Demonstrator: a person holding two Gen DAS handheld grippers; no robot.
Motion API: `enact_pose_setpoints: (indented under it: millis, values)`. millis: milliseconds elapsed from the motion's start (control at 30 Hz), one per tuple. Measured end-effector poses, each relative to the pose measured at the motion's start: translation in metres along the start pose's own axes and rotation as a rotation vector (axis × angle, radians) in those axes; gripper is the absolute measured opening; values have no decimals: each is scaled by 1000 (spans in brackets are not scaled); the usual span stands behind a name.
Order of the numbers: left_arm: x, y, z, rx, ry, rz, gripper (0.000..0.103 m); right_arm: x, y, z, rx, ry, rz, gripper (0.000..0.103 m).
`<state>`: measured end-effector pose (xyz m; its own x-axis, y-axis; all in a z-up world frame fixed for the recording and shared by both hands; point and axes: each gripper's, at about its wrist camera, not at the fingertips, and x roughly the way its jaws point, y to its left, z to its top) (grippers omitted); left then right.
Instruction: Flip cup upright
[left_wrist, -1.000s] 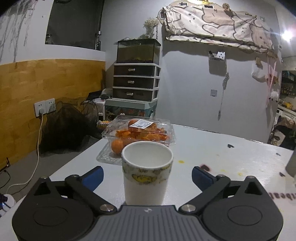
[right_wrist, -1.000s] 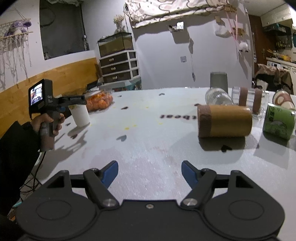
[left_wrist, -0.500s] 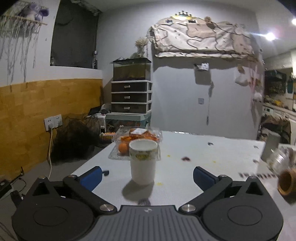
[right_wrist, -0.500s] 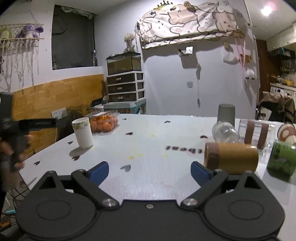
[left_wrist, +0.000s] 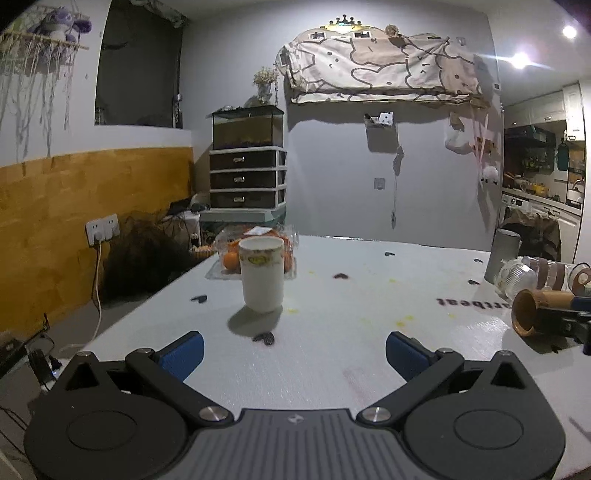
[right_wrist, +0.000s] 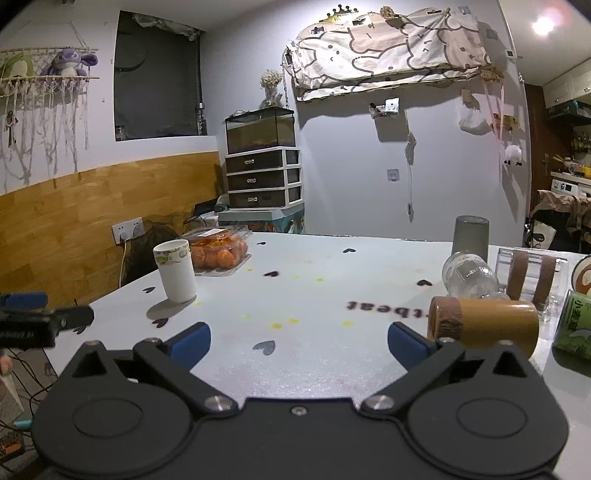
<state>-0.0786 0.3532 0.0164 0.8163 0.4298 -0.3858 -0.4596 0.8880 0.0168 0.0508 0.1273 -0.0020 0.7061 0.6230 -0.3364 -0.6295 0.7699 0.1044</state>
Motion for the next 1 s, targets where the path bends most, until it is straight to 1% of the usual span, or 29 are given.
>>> enact_pose_setpoints:
  millis: [133,267,1000]
  values:
    - [-1,-1,-3,-5,5,4,103,0,2,-2,-16,1,-20,103]
    - [-5,-5,-7,1,10,3,103,1,2,-4,-13,11,-18,103]
    - [-3,-5,-6,-5,14,2,103,1,6,-6,-25,20,-25,103]
